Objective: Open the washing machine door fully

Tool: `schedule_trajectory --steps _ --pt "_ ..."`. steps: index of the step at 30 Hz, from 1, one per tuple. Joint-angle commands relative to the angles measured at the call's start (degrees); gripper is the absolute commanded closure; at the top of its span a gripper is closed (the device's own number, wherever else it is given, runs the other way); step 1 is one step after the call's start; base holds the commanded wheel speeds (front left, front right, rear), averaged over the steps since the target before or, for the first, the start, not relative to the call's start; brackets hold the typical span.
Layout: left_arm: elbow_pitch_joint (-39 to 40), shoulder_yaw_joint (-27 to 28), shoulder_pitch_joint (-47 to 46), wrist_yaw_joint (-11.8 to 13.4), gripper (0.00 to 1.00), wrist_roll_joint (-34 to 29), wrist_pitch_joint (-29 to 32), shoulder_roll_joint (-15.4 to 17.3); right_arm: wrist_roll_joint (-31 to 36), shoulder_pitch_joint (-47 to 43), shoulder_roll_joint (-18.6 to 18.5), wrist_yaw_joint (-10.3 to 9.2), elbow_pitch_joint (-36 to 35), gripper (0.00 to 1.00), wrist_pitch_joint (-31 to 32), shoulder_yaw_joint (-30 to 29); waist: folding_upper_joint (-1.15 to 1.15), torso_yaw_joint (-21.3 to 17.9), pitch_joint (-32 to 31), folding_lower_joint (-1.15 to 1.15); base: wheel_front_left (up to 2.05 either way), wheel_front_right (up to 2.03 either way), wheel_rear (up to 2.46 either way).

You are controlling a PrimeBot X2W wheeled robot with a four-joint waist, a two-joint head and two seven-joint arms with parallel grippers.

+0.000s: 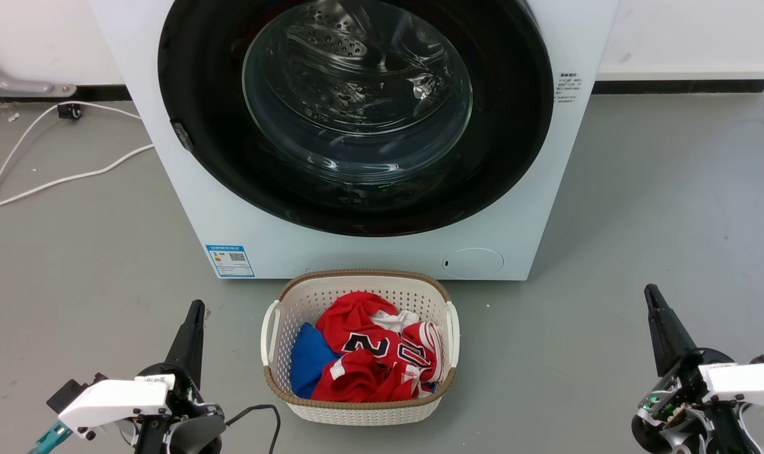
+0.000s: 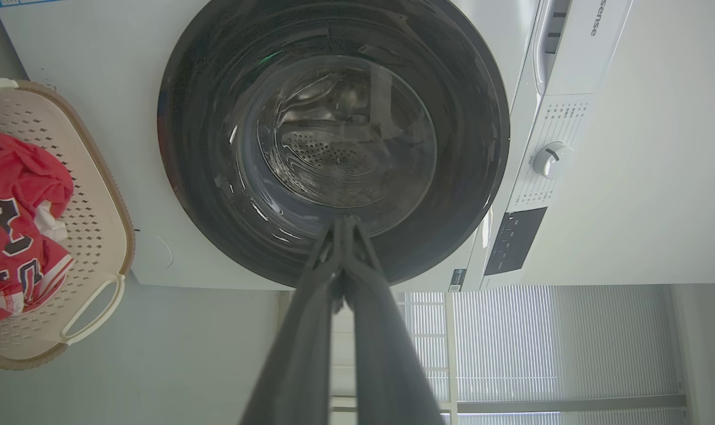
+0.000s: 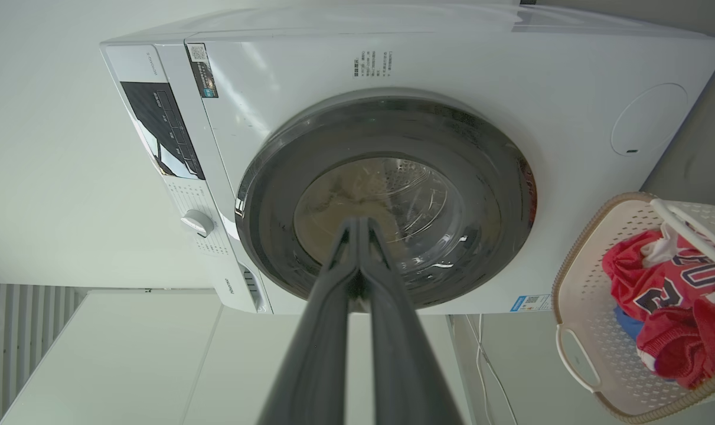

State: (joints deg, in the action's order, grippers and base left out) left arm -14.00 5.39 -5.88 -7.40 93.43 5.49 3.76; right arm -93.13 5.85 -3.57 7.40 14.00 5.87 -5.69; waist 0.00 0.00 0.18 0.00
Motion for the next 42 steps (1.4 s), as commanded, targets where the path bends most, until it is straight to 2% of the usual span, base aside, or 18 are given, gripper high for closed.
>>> schedule_trajectory --steps 1,30,31,42 --pt "-0.05 0.04 -0.46 -0.16 1.00 -0.40 0.27 0.04 0.45 0.63 0.13 0.17 0.10 1.00 0.19 -0.12 0.00 0.00 0.00 0.00 0.00 0.00 0.00" --pt "-0.01 0.38 -0.02 0.00 1.00 -0.44 0.40 -0.28 0.35 0.02 0.18 0.00 0.01 1.00 0.22 -0.32 0.00 0.00 0.00 0.00 0.00 0.00 0.00" --pt "-0.45 0.38 0.15 0.01 0.00 -0.41 0.39 -0.37 0.33 -0.23 0.20 0.00 0.37 0.00 0.22 -0.30 0.00 0.00 0.00 0.00 0.00 0.00 0.00" --pt "1.29 -2.83 0.36 0.00 0.00 -2.41 -2.45 -0.54 2.21 -1.65 0.21 0.00 -1.78 0.00 -2.47 1.43 0.00 -0.03 0.03 0.00 0.00 0.00 0.00"
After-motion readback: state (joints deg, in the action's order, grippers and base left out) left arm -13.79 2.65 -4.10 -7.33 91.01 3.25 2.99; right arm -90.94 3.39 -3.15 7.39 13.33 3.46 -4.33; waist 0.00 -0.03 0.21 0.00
